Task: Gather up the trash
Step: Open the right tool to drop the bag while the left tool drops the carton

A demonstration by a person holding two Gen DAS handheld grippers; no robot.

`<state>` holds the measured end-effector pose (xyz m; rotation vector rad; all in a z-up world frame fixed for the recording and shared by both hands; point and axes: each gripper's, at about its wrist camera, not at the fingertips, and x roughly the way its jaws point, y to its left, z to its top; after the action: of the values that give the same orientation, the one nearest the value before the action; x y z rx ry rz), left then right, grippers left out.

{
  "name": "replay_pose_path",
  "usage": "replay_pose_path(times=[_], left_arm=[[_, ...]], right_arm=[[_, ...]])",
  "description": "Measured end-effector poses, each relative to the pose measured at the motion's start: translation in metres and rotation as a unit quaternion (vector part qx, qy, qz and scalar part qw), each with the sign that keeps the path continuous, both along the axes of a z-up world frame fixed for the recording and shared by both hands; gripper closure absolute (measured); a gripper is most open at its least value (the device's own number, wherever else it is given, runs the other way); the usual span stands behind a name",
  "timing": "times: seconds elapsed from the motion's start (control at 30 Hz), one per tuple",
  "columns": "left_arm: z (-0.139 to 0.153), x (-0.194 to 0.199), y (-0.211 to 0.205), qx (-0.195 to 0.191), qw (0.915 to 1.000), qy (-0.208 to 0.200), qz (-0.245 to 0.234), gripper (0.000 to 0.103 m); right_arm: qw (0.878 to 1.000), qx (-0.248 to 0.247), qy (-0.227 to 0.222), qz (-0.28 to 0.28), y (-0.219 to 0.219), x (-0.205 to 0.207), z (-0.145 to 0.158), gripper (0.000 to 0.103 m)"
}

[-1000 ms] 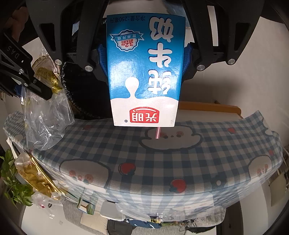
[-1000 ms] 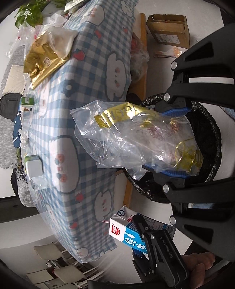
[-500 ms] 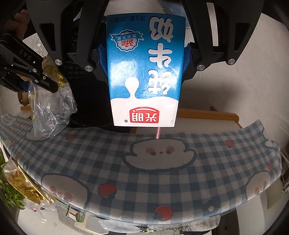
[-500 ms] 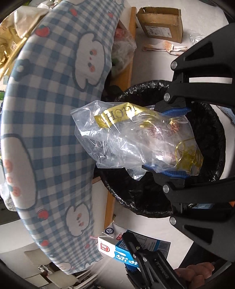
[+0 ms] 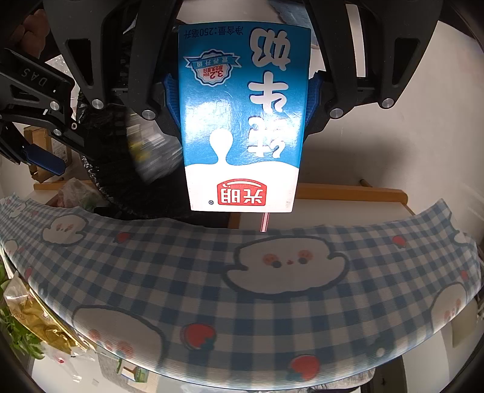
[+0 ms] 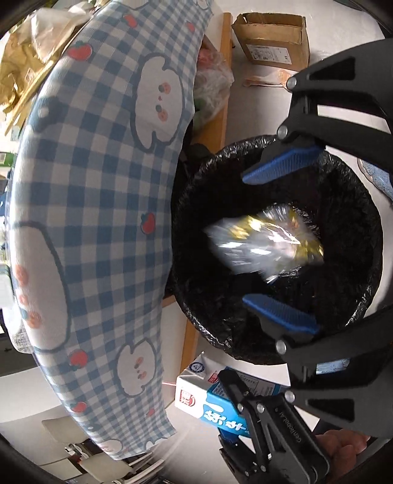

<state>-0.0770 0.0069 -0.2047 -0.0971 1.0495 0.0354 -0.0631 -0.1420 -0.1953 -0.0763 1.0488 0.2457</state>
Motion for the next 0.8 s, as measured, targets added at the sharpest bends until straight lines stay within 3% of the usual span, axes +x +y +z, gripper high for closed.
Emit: replay_pose_path(times=[0.2,0.8], left_arm=[[0.0,0.004,-0.027,-0.002,0.9998,0.007,-0.016,0.042],[0.0,0.018,-0.105,-0.002,0.9974,0.011,-0.072,0.042]], right_arm=[[0.999,-0.008,-0.015,-0.029,-0.024,0.0,0.006,0.008],[0.995,-0.02,-0.031,-0.097,-0.108,0.004,0.014,0.008]])
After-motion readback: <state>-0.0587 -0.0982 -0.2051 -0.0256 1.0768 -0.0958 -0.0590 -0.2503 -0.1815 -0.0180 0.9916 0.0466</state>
